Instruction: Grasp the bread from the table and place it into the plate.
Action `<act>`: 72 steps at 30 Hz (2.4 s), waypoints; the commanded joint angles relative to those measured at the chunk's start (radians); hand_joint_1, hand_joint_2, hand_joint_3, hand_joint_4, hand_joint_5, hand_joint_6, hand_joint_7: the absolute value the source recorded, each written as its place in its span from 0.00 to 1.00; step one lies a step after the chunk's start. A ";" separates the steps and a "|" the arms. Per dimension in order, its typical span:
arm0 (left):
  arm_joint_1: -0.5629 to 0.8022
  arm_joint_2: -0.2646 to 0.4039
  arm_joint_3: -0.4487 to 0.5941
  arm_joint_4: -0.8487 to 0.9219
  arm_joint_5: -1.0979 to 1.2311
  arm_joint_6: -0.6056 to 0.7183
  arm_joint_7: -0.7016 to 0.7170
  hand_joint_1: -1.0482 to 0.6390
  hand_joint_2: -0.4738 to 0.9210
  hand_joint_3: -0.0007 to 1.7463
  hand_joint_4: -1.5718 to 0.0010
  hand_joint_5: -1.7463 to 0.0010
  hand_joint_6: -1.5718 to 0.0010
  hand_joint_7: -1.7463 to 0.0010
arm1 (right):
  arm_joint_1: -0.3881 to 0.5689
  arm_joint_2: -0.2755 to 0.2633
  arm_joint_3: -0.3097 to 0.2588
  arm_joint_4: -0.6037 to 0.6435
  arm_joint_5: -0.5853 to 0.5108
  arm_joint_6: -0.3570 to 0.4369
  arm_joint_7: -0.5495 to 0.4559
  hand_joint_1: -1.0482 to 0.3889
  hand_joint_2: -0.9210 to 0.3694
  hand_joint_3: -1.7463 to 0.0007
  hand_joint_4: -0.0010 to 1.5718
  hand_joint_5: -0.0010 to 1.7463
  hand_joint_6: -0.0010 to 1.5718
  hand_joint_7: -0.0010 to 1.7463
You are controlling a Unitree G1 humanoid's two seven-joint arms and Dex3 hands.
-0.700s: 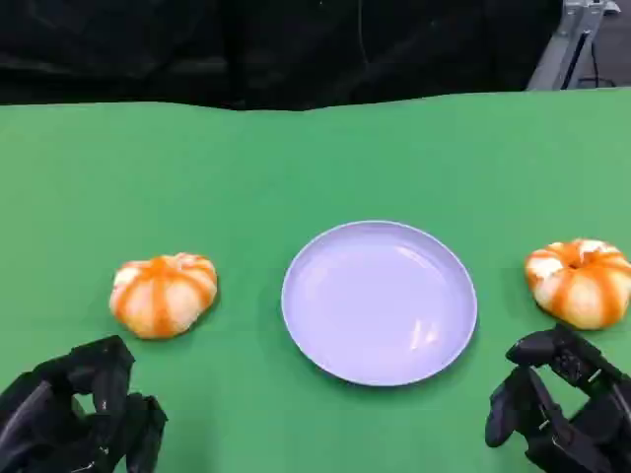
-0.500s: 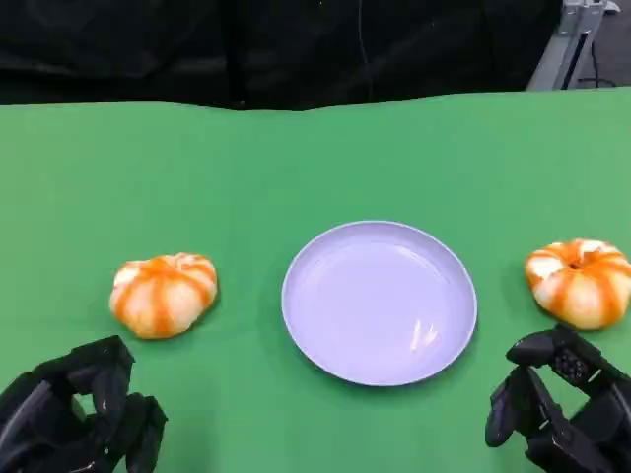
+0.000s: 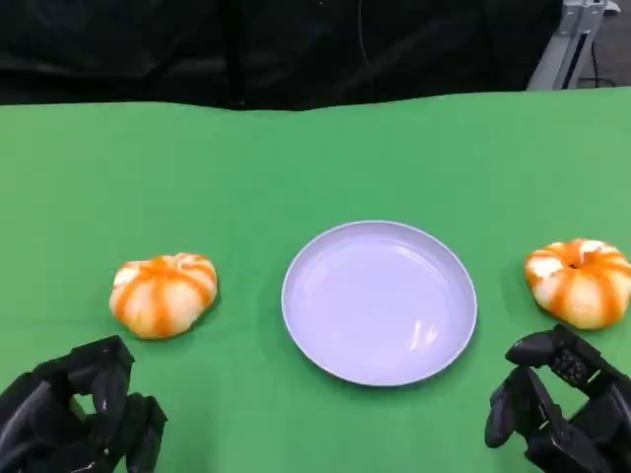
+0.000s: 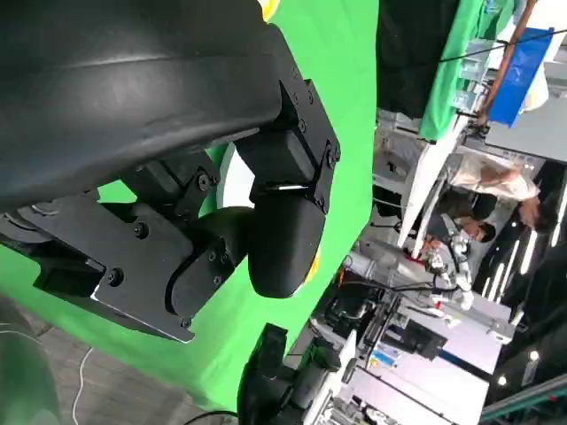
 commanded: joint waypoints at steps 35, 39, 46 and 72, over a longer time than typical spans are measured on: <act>-0.456 0.194 -0.342 0.225 1.421 -0.504 0.730 0.06 1.00 0.08 0.81 0.96 0.71 1.00 | -0.007 -0.009 -0.008 0.003 0.003 0.008 -0.007 0.62 0.29 0.37 0.53 1.00 0.51 0.82; -0.497 0.192 -0.375 0.281 1.421 -0.463 0.717 0.05 1.00 0.08 0.82 0.97 0.73 1.00 | -0.005 -0.011 -0.006 -0.006 0.001 0.017 -0.014 0.62 0.29 0.38 0.53 1.00 0.51 0.82; -0.597 0.190 -0.452 0.449 1.429 -0.403 0.722 0.03 1.00 0.08 0.83 0.98 0.73 1.00 | 0.000 -0.008 -0.004 -0.013 0.003 0.017 -0.015 0.62 0.29 0.37 0.53 1.00 0.51 0.82; -0.833 0.136 -0.626 0.980 1.409 -0.360 0.805 0.04 1.00 0.09 0.84 0.99 0.74 1.00 | -0.002 -0.002 -0.005 -0.011 0.012 0.022 -0.017 0.63 0.29 0.36 0.53 1.00 0.52 0.82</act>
